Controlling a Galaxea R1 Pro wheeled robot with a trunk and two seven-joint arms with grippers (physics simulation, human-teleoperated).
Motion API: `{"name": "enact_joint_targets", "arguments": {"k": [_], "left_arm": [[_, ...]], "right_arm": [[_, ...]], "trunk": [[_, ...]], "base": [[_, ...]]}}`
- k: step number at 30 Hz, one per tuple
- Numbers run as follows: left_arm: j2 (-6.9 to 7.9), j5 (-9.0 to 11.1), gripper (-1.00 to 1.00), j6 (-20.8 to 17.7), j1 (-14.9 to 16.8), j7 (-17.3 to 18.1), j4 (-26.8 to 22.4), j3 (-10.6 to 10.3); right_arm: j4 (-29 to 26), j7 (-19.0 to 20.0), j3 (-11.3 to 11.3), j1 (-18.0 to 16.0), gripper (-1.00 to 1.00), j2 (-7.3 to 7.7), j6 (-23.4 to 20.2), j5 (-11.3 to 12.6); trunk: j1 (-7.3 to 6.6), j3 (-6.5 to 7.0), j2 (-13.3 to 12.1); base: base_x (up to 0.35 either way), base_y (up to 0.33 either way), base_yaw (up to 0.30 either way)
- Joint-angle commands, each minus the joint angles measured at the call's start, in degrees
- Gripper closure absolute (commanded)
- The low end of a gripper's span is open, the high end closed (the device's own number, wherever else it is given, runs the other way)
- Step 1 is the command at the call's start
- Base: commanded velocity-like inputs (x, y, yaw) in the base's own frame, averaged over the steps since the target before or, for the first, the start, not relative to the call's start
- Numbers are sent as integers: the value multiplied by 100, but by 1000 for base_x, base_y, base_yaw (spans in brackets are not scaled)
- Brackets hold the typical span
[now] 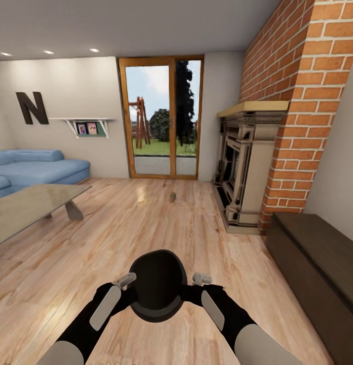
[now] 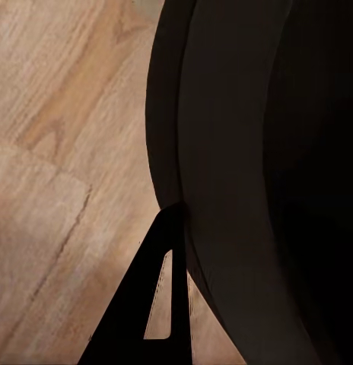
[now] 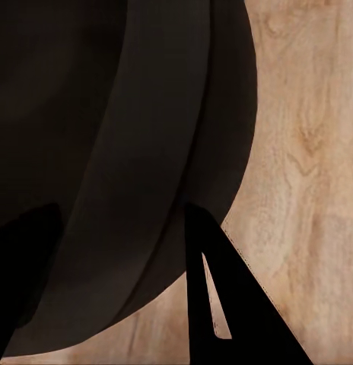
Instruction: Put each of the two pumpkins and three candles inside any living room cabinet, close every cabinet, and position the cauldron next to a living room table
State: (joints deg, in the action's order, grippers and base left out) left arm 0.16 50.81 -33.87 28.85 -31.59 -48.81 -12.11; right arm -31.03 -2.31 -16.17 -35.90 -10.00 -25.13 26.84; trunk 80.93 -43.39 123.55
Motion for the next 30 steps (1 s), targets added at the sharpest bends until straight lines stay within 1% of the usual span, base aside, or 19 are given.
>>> {"name": "enact_joint_targets", "arguments": {"k": [1,30], "left_arm": [[6,192,100,63,7,75,-80,34],[11,205,100,56,7,101,-164,32]], "right_arm": [[-8,-16,-1,-5,100,0,-20,76],[-8,-16,-1,-5,100,0,-23,76]], "trunk": [[-2,-6,4],[-2,-6,4]], "base": [[-10,0,270],[0,0,271]]}}
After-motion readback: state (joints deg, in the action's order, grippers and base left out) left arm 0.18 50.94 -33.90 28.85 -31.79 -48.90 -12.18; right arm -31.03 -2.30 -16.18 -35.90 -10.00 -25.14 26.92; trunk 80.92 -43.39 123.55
